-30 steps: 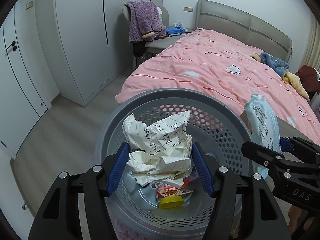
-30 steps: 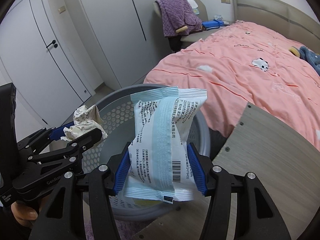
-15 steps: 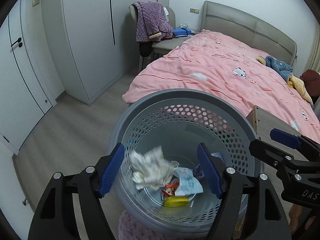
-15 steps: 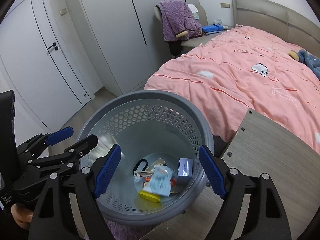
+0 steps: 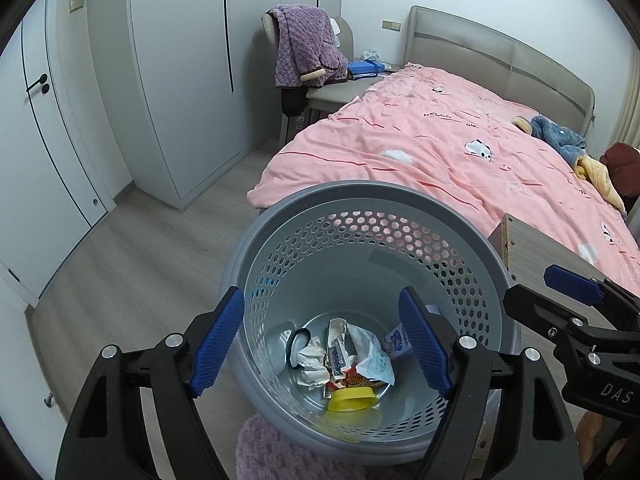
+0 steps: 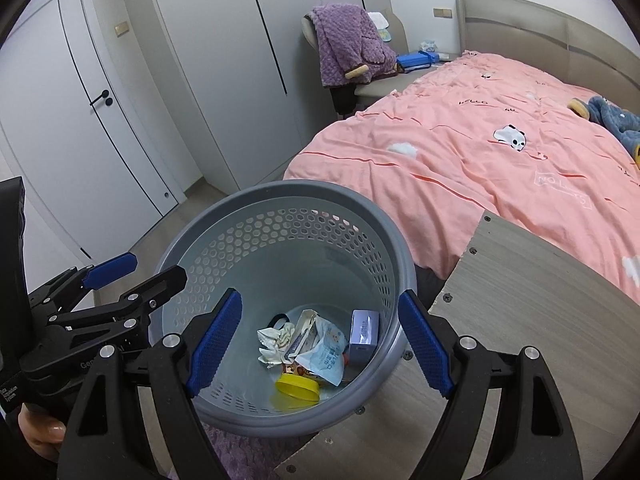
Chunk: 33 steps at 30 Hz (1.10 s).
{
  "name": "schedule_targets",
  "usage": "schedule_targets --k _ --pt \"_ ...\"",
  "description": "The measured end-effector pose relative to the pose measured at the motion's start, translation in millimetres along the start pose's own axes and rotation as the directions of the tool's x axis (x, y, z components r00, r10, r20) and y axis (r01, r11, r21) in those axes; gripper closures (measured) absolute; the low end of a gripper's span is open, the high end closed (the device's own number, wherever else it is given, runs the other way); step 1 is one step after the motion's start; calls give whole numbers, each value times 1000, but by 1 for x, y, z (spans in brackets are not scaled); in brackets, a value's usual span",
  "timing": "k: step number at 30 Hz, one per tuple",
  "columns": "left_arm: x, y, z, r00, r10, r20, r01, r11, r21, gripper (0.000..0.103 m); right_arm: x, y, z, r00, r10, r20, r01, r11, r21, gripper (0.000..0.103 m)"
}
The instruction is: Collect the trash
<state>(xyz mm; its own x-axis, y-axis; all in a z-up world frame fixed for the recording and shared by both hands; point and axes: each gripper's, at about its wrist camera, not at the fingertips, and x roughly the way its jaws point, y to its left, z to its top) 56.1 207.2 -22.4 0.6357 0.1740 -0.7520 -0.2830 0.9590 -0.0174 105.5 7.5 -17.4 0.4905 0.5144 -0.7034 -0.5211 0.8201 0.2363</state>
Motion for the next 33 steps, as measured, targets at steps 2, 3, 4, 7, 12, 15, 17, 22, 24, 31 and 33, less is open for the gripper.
schedule_targets --k 2,3,4,7,12,15,17,22,24,31,33 --pt "0 0 0 1000 1 0 -1 1000 -1 26 0 0 0 1000 0 0 0 1000 0 23" --pt "0 0 0 1000 0 0 0 1000 -1 26 -1 0 0 1000 0 1 0 1000 0 23" --pt "-1 1 0 1000 1 0 -1 1000 -3 26 -1 0 -1 1000 0 2 0 1000 1 22" --pt "-4 2 0 1000 4 1 -4 1000 -7 25 -4 0 -2 1000 0 4 0 1000 3 22" --pt "-8 3 0 1000 11 3 -11 1000 -9 24 -8 -2 -5 1000 0 5 0 1000 9 21" --pt "-10 2 0 1000 15 5 -15 1000 -8 24 -10 -2 -6 1000 -1 7 1 1000 11 19" --pt "-9 2 0 1000 13 5 -12 1000 -8 24 -9 -3 -6 1000 -4 8 4 1000 11 19" --pt "-11 2 -1 1000 14 4 -14 1000 -4 22 -10 -3 -7 1000 -4 9 4 1000 15 19" --pt "-11 2 -1 1000 17 5 -17 1000 -2 22 -11 -3 -8 1000 -6 10 5 1000 16 19" --pt "-11 2 -1 1000 18 4 -18 1000 -1 22 -13 -4 -8 1000 -7 18 7 1000 17 15" --pt "-11 2 -1 1000 19 2 -19 1000 -2 21 -13 -4 -8 1000 -8 20 8 1000 17 15"
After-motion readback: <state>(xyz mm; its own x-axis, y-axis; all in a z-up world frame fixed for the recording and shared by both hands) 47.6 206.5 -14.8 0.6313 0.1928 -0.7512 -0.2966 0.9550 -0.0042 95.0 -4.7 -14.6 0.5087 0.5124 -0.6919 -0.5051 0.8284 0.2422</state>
